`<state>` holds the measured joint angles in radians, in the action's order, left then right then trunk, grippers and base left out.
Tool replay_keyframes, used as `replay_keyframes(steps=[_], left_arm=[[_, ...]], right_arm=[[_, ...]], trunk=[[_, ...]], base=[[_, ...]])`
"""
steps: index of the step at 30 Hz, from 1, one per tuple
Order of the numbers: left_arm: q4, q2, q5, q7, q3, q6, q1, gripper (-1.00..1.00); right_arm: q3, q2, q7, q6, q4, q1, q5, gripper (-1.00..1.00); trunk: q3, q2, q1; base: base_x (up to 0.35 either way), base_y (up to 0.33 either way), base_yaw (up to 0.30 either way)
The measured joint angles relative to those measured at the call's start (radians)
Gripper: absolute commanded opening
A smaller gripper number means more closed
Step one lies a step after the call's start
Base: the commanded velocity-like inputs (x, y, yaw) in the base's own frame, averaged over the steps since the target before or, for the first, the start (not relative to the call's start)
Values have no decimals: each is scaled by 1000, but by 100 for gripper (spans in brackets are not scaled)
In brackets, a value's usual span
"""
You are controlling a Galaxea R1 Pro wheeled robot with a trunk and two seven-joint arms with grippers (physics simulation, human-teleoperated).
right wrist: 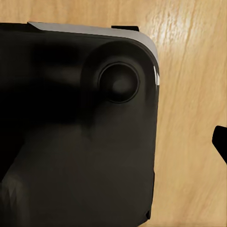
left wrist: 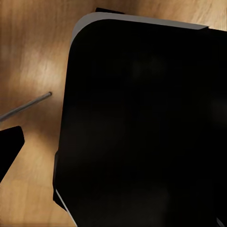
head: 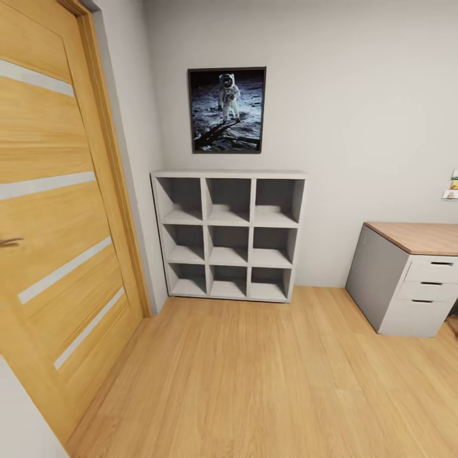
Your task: Attach the digital camera to the camera tripod in the bedroom.
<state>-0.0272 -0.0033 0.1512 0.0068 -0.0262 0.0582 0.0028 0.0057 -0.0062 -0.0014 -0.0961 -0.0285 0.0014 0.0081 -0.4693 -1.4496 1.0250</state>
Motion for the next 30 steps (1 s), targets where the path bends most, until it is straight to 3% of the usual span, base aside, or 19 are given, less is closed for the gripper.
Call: replay_keyframes(steps=[25,30], left_arm=[[-3,2,0,1,3,0,0,100],[-85,17,1,2,4,-13,0,100]], right_arm=[[-8,-1,0,-3,-1,0,-8,100],[-7,-3,3,12,-59,-2,-3,100]], trunk=[[0,0,0],[0,0,0]], base=[[-3,3,0],[0,0,0]])
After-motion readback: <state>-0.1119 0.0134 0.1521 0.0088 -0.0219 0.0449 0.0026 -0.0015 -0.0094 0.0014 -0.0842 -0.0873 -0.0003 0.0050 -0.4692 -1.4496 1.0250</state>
